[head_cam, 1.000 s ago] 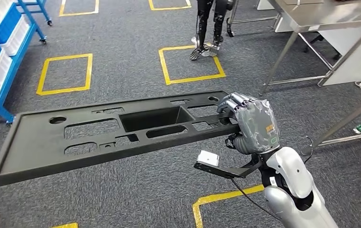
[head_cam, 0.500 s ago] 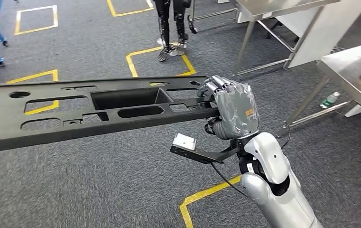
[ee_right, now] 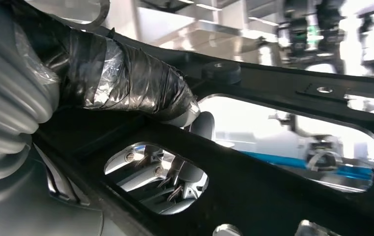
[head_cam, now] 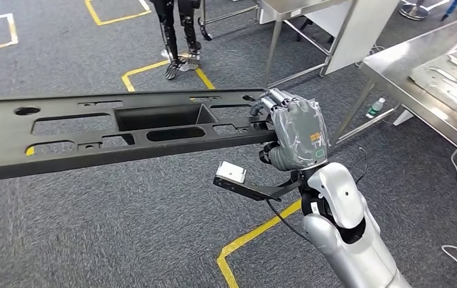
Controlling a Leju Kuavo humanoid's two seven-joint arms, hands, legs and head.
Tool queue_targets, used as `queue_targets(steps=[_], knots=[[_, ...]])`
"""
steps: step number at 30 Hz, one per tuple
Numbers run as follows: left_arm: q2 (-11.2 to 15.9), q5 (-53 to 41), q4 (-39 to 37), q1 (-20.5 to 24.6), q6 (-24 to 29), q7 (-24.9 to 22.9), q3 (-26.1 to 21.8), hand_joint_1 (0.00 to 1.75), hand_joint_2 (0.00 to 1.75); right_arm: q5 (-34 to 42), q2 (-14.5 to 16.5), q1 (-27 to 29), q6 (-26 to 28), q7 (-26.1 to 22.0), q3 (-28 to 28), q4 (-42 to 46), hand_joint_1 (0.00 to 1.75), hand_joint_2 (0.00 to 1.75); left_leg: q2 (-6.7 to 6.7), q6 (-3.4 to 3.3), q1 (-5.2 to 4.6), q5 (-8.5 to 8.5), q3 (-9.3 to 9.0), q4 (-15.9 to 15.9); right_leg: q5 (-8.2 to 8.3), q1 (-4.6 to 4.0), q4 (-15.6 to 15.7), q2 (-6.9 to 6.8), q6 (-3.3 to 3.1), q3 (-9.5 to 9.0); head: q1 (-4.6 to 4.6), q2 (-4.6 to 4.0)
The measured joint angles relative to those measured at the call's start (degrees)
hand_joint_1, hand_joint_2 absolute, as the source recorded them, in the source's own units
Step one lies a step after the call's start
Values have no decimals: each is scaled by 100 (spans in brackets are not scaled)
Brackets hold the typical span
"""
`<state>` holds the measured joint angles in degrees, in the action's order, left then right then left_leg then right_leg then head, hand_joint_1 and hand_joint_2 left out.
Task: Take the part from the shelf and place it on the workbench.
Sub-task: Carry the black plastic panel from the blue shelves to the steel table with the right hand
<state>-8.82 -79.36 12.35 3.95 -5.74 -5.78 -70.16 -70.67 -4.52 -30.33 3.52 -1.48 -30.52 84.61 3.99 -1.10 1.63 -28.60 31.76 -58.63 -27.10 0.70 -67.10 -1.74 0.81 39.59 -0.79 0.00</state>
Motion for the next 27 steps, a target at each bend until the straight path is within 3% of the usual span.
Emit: queue_targets(steps=[2, 3, 5, 6, 8, 9, 11, 12, 13, 14, 16, 18, 20, 21, 23, 25, 27], knots=[[-30, -27, -1, -3, 34, -26, 0, 0, 175, -56, -42, 33, 2, 25, 44, 92, 175, 175, 106, 54, -25, -48, -53, -3, 175, -76, 601, -243, -56, -296, -3, 0], [-50, -60, -2, 0, 53, -59, 1, 0, 175, -72, -88, 73, 12, 33, 88, 159, 175, 175, 162, 83, -40, -67, -72, 0, 167, -112, 713, -298, -84, -342, -6, 0], [-123, -149, -2, 14, 105, -124, 6, 0, 175, -37, -275, 262, 53, 16, 248, 367, 175, 175, 280, 136, -56, -100, -121, 27, 158, -129, 752, -197, -134, -359, -11, 1], [-164, -185, -2, 19, 139, -142, 9, 0, 175, 5, -399, 410, 79, -18, 367, 509, 175, 175, 251, 161, -51, -143, -142, 7, 165, -112, 789, -134, -158, -389, -10, 1], [-250, -227, -1, 2, 202, -154, 14, 0, 175, 84, -630, 692, 118, -128, 638, 784, 175, 175, 4, 191, -32, -357, -44, -292, 185, -65, 858, -20, -221, -451, -13, 1], [-283, -242, -1, -17, 221, -161, 15, 0, 175, 104, -710, 812, 128, -185, 760, 891, 175, 175, -164, 193, -22, -522, 102, -617, 187, -54, 870, 47, -243, -462, -13, 0], [-339, -266, -2, -44, 231, -171, 15, 0, 175, 93, -815, 983, 126, -263, 938, 1031, 175, 175, -319, 202, -18, -784, 495, -1354, 181, -51, 857, 218, -273, -461, -15, 0], [-353, -275, -2, -50, 232, -175, 16, 0, 175, 68, -847, 1036, 120, -276, 1006, 1074, 175, 175, -343, 208, -18, -777, 627, -1544, 173, -50, 844, 318, -272, -463, -15, 0], [-363, -280, -1, -50, 232, -179, 16, 0, 175, 33, -874, 1063, 111, -279, 1068, 1106, 175, 175, -355, 210, -17, -657, 664, -1519, 162, -46, 826, 417, -265, -466, -15, 0], [-371, -283, -1, -47, 231, -184, 17, 0, 175, -4, -894, 1069, 100, -275, 1125, 1129, 175, 175, -380, 206, -12, -448, 597, -1277, 148, -39, 803, 511, -248, -469, -15, 0], [-389, -287, -1, -42, 226, -190, 18, 0, 175, -49, -918, 1069, 80, -266, 1221, 1177, 175, 175, -578, 190, 10, -88, 339, -562, 108, -28, 729, 675, -187, -451, -15, 0], [-414, -290, -2, -27, 220, -192, 19, 0, 175, -58, -940, 1069, 68, -257, 1286, 1221, 175, 175, -743, 151, 16, -5, 195, -201, 90, -24, 675, 802, -111, -400, -11, 0], [-440, -291, -2, 1, 218, -195, 20, 0, 175, -63, -972, 1077, 66, -252, 1341, 1254, 175, 175, -683, 81, 0, -3, 173, -172, 116, -7, 692, 911, -32, -367, -12, 0], [-456, -291, -2, 12, 218, -196, 21, 0, 175, -66, -993, 1085, 66, -252, 1367, 1269, 175, 175, -623, 41, 0, 16, 160, -147, 117, -2, 689, 872, 0, -363, -12, 0], [-486, -292, -1, 17, 218, -200, 22, 0, 175, -82, -1039, 1090, 64, -251, 1407, 1294, 175, 175, -504, -42, 12, 52, 129, -87, -24, -16, 470, 584, 51, -267, -7, 0], [-494, -302, 0, 0, 218, -219, 22, 0, 175, -126, -1059, 1101, 60, -239, 1421, 1309, 175, 175, -378, -90, -7, 53, 120, -67, -358, -13, -163, 277, 88, 32, -1, 0], [-497, -312, 0, -15, 218, -251, 22, 0, 175, -189, -1060, 1140, 48, -204, 1438, 1312, 175, 175, -244, -104, -25, 38, 119, -67, -558, 8, -731, 209, 111, 310, -2, 0]])
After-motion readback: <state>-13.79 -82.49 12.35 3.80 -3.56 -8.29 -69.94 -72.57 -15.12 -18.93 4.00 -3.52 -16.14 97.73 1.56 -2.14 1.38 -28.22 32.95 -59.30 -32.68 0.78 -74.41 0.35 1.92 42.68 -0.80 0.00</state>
